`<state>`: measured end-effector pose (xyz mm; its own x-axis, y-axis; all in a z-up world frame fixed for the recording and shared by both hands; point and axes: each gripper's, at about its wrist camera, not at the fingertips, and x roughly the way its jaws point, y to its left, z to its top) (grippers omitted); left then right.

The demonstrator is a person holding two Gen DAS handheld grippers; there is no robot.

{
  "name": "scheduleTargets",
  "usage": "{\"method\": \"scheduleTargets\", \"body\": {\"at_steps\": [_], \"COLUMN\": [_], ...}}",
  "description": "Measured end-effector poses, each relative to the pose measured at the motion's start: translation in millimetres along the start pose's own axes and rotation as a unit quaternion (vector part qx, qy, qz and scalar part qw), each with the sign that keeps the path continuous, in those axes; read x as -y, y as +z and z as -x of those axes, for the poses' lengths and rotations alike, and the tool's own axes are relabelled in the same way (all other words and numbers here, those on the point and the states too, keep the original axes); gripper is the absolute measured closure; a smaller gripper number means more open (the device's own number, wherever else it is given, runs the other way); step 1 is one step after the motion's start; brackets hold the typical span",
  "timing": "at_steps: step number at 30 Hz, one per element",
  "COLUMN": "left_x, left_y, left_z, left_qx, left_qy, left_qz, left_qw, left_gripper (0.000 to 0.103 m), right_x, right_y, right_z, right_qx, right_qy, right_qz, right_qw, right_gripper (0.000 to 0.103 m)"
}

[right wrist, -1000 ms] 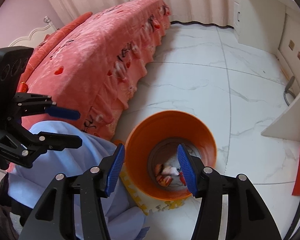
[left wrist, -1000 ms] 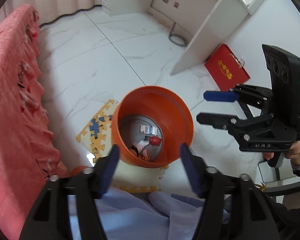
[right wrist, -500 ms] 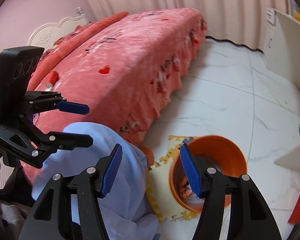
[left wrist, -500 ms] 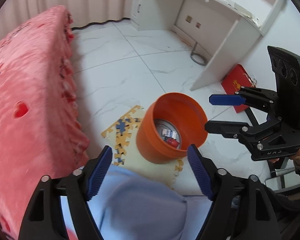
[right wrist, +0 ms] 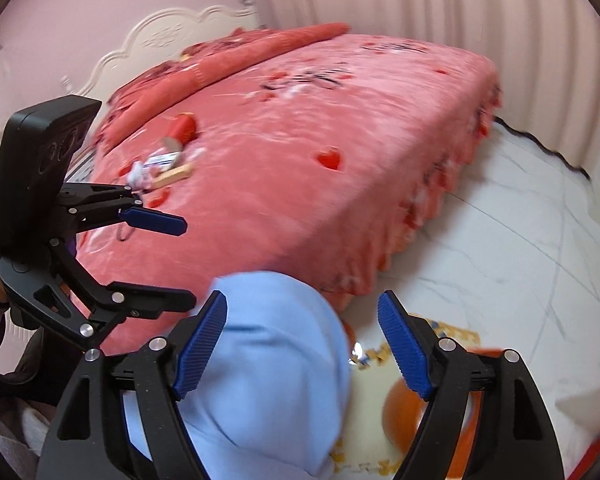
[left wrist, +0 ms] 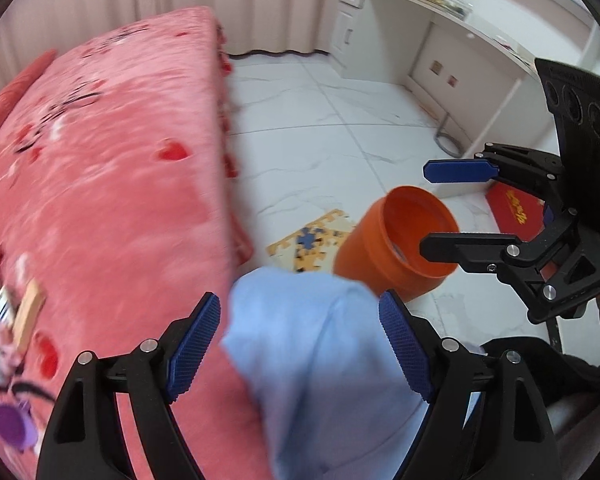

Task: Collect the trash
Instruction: 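Swing both tools back from the bucket toward the remaining items on the bed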

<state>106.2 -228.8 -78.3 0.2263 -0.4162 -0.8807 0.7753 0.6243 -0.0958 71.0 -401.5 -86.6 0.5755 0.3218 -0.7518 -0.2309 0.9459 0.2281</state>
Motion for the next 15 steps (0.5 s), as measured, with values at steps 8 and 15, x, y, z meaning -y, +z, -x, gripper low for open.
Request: {"method": "scheduleTargets", "body": {"at_steps": [8, 15], "left_x": [-59.3, -114.9], "left_y": [-40.9, -67.4], "left_z": [41.1, 71.5], "left_qx": [0.01, 0.016], "left_qy": [0.05, 0.09], "left_qz": [0.058, 0.104], "left_qw": [0.9971, 0.9904], "left_gripper": [0.015, 0.015], "right_x": [-71.4, -129.8], "right_y": [47.0, 83.8], "right_z": [-39.4, -79.9], "right_qx": [-0.007, -0.016], "right_qy": [0.051, 0.086], "right_qz": [0.074, 0.122], "right_qw": [0.996, 0.989], "right_gripper": [0.021, 0.021]}}
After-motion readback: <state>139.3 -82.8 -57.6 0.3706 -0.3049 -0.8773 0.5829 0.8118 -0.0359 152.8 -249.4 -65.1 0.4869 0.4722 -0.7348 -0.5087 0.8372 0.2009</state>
